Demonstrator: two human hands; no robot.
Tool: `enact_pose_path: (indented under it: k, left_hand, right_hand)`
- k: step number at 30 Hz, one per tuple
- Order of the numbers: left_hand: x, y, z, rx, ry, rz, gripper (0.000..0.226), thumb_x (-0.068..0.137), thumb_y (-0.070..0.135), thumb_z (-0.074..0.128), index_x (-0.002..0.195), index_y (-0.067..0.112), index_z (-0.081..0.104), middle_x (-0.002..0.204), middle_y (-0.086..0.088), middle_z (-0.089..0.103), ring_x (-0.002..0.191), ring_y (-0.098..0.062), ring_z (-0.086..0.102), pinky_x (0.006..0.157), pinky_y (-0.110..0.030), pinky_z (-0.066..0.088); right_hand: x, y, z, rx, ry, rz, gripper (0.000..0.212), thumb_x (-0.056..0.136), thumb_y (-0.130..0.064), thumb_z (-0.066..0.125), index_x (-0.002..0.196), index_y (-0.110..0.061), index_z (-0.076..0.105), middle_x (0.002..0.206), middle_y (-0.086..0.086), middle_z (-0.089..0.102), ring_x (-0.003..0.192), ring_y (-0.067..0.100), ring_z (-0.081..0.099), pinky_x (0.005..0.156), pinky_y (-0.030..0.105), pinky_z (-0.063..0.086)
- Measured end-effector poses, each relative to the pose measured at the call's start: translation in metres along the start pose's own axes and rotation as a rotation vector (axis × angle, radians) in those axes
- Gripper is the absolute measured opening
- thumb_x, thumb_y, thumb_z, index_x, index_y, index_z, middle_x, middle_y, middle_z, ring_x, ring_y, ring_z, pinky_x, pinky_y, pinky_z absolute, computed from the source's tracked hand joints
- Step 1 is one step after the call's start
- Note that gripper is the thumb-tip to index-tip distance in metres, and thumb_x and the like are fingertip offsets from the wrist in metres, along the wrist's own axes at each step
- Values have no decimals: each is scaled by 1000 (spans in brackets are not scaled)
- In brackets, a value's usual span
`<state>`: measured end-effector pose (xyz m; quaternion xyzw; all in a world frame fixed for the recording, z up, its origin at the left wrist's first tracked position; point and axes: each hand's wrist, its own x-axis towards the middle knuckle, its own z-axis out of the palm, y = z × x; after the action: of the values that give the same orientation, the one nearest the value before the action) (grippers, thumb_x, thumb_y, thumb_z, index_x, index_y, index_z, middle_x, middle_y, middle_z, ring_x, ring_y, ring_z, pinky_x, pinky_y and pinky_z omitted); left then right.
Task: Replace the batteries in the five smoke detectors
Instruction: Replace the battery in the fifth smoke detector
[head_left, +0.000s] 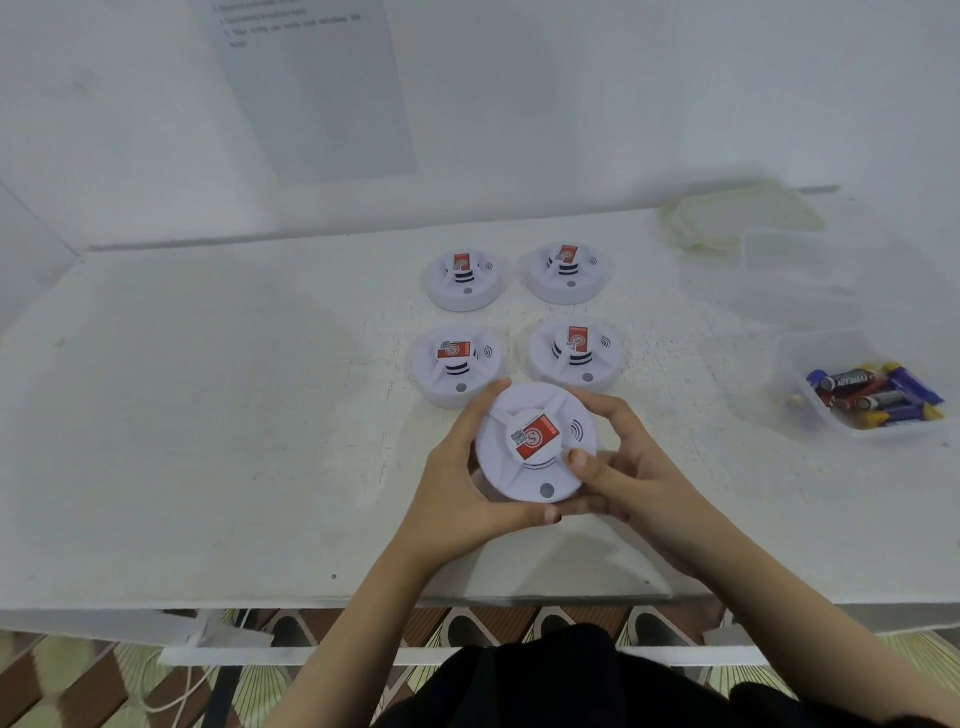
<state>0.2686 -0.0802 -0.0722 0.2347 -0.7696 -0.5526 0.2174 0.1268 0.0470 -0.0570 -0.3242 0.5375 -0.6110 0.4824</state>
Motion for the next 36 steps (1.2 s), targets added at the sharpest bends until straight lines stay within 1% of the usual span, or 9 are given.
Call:
enact_pose_path:
  k: [5, 10, 18, 22, 25, 27, 29, 32, 36]
  left_hand:
    - [13, 17, -21, 30, 43, 23, 98, 54, 34, 88, 139, 25, 41, 129, 20, 56, 122, -1, 52, 95, -18, 48]
    - [41, 27, -58, 49, 128, 59, 97, 50, 17, 91, 134, 20, 42, 123, 24, 57, 114, 2, 57, 85, -12, 48]
    - [95, 25, -128, 136, 231, 55, 90, 41, 43, 88, 120, 37, 45, 119, 21, 60, 108, 7, 58, 82, -7, 46]
    - [118, 10, -160, 269, 240, 35, 89, 42, 50, 85, 122, 40, 49, 121, 23, 59, 111, 9, 54, 84, -2, 40]
    - [133, -6, -178, 361, 251, -12, 85, 41, 55, 83, 119, 47, 50, 124, 24, 54, 116, 11, 46, 89, -3, 36]
    - [142, -17, -187, 412, 232, -17, 86, 43, 54, 83, 122, 36, 56, 124, 15, 56, 120, -3, 47, 95, -15, 38]
    - [150, -25, -192, 433, 207, 8, 79, 44, 49, 83, 117, 26, 61, 112, 7, 62, 108, -12, 55, 87, -13, 41]
    - [160, -34, -194, 457, 190, 4, 77, 43, 47, 80, 113, 20, 64, 103, 6, 66, 98, -15, 60, 80, -17, 47]
    - [167, -53, -201, 455, 162, -67, 80, 40, 50, 82, 114, 23, 64, 105, 9, 66, 100, -12, 58, 86, -31, 49]
  right_hand:
    - [19, -20, 5, -177, -52, -50, 63, 77, -18, 65, 131, -31, 37, 109, 3, 67, 90, 18, 67, 68, 33, 56]
    - [64, -55, 10, -476, -154, -128, 82, 70, -18, 77, 135, -42, 32, 123, -12, 51, 100, 9, 62, 79, 32, 57]
    - [170, -86, 37, -834, -220, -325, 68, 71, -22, 80, 125, -36, 40, 113, -20, 52, 95, -7, 50, 75, 12, 44]
    - [221, -83, 47, -1068, -199, -331, 78, 61, -45, 82, 127, -22, 48, 123, -4, 51, 114, 12, 45, 96, 37, 42]
    - [247, -81, 58, -1253, -157, -350, 73, 64, -46, 80, 123, -16, 51, 124, 1, 51, 114, 19, 46, 99, 40, 36]
    - [264, -73, 64, -1382, -160, -330, 81, 65, -55, 76, 130, -20, 45, 131, 0, 45, 123, 20, 40, 109, 43, 24]
    - [278, -65, 66, -1479, -182, -270, 87, 68, -59, 72, 137, -20, 38, 144, 2, 35, 135, 22, 28, 115, 49, 4]
    - [293, -56, 67, -1558, -201, -235, 89, 70, -59, 69, 141, -17, 35, 153, 6, 23, 142, 22, 15, 111, 53, -14]
    - [305, -45, 67, -1631, -233, -222, 88, 69, -66, 65, 137, -15, 41, 153, 11, 22, 143, 24, 12, 106, 57, -20]
